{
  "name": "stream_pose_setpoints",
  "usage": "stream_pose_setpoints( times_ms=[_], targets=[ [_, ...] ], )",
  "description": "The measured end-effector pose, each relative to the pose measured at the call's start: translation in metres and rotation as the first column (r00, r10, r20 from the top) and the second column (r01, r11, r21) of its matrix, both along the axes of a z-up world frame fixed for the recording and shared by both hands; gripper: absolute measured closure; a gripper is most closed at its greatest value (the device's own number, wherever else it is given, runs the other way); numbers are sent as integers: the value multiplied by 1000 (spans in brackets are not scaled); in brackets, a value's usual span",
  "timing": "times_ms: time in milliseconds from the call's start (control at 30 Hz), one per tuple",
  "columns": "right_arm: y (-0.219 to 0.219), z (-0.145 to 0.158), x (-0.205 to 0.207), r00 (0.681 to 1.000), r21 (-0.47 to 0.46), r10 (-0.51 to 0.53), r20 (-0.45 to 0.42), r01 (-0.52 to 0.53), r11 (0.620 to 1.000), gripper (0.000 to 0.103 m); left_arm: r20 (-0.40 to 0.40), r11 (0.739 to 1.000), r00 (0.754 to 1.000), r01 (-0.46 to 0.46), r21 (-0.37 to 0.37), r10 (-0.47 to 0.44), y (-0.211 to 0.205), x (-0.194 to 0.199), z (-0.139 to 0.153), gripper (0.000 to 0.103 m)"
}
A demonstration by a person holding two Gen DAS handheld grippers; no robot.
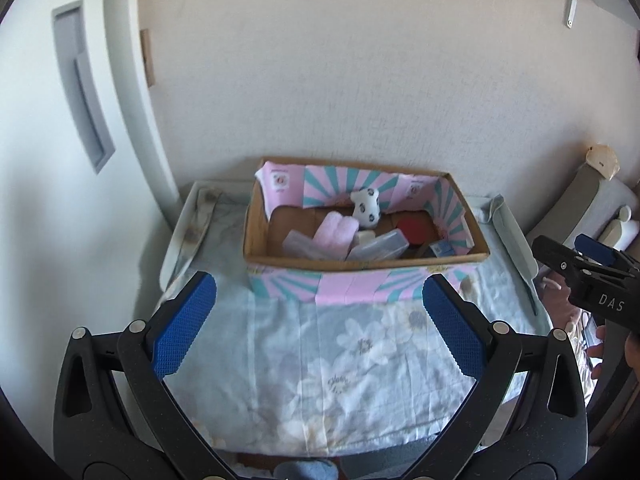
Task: Organize objects
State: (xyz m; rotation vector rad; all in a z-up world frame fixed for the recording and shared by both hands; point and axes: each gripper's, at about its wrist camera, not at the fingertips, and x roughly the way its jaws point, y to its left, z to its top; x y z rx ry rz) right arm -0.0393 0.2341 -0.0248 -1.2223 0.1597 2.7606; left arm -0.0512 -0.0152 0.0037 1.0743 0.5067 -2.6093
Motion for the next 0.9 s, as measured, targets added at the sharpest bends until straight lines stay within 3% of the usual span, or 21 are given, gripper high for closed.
stream_pose_setpoints(
  times_ms=[900],
  targets=[
    [-11,6,2,999,13,19,-39,-19,1000,1,-16,1000,1000,8,-15,-8,4,3,9,0]
  ],
)
